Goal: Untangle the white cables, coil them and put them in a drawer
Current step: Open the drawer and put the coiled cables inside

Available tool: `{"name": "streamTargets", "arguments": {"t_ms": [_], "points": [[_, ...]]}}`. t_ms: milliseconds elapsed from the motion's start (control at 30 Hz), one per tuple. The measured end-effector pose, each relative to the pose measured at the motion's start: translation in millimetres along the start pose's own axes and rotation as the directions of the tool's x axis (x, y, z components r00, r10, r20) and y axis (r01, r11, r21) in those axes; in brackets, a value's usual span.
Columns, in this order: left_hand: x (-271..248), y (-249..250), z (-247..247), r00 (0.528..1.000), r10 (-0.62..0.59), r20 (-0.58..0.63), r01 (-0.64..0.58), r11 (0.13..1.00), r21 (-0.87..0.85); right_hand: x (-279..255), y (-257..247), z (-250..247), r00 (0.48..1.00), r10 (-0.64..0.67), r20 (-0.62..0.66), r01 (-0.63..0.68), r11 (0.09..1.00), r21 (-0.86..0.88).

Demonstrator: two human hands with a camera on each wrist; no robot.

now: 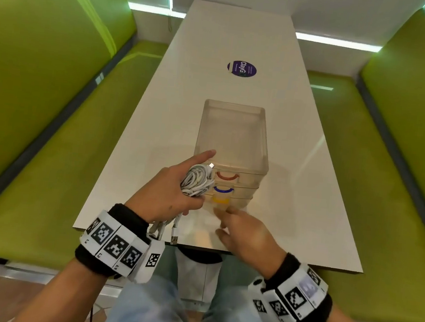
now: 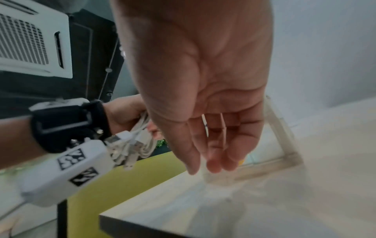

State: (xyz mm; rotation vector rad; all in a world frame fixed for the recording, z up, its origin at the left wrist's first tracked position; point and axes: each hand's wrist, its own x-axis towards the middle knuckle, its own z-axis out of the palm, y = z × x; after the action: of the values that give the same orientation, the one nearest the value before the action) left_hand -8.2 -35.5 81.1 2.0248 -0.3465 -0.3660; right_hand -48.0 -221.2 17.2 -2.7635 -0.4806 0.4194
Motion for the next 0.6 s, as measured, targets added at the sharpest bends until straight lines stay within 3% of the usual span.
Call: {"name": "streamTargets", "arguments": {"t_ms": [100, 200, 433, 600], "points": [[0, 1, -2, 1.000, -0.006, 0.017, 0.006, 1.000, 0.009, 14, 10, 1, 0.998, 0.056, 0.031, -0.050, 0.985, -0.162], [-1, 1, -2, 1.000, -0.010, 0.025, 0.010, 1.000, 0.022, 19, 12, 4, 0.995, 0.053, 0.079, -0.035, 0.977, -0.211], [-1, 1, 2, 1.000, -0.013, -0.026, 0.015, 0.998, 0.068, 17, 7, 4, 1.000, -0.004, -0.026, 0.002, 0.998, -0.068], [5, 1, -1, 0.998, -0.021, -0.062, 0.027, 0.994, 0.107, -27, -7, 17, 0.989, -0.144, -0.024, 0.142, 0.987, -0.073]]}}
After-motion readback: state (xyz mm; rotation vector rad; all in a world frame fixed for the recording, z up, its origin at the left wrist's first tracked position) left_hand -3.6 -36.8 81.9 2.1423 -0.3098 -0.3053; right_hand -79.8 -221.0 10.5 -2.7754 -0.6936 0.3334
